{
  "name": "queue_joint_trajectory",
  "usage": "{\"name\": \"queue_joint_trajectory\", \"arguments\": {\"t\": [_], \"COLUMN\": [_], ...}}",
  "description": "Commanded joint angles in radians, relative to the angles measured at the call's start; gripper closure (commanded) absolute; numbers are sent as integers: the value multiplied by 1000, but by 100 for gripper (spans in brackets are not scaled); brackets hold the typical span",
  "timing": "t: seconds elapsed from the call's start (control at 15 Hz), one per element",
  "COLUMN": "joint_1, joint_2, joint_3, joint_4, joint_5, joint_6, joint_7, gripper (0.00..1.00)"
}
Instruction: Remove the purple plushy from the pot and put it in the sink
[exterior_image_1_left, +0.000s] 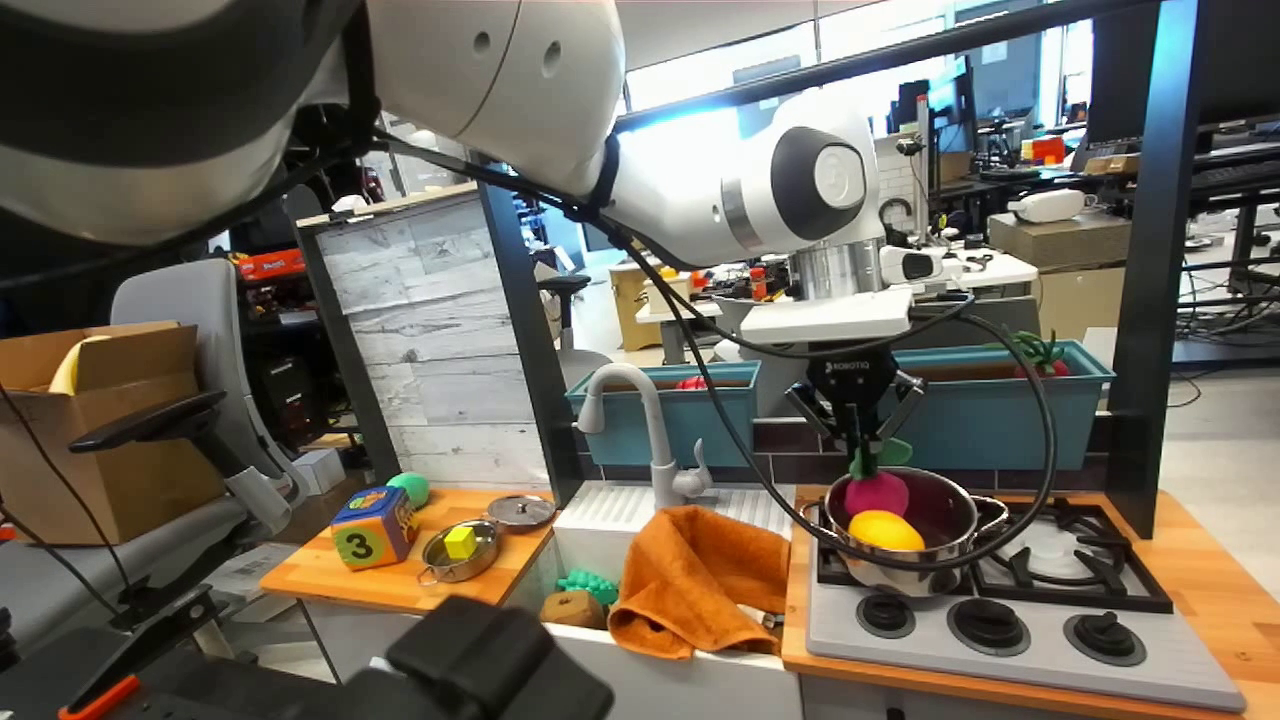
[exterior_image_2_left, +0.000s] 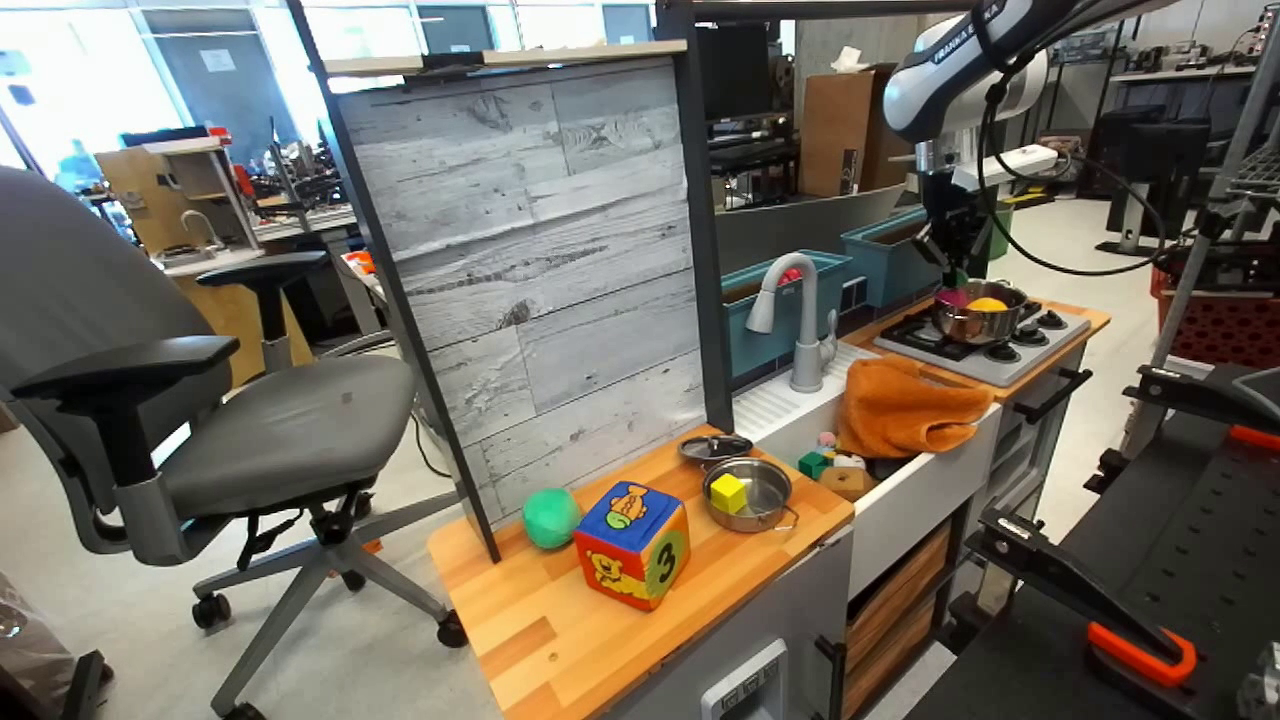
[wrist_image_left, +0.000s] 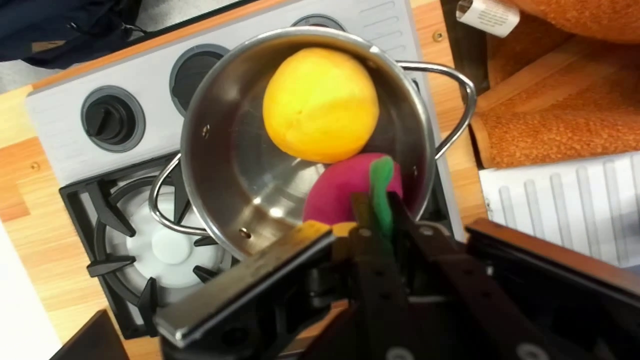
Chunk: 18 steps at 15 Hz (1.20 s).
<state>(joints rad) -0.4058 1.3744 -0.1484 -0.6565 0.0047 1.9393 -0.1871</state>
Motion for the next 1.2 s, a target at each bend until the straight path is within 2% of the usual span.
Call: {"name": "queue_joint_trajectory", "arguments": {"t": [0.0, 0.53, 0.8, 1.13], "joint_1": [1, -17, -18, 23], "joint_2": [6, -78, -125, -237], "joint_3": [-26, -57, -4, 60], "joint_4": [26, -52, -109, -274], "joint_5": [-19, -6, 10, -2], "joint_6": [-22, 112, 210, 258], "joint_7": [5, -36, -203, -382], "gripper": [98, 98, 98, 98]}}
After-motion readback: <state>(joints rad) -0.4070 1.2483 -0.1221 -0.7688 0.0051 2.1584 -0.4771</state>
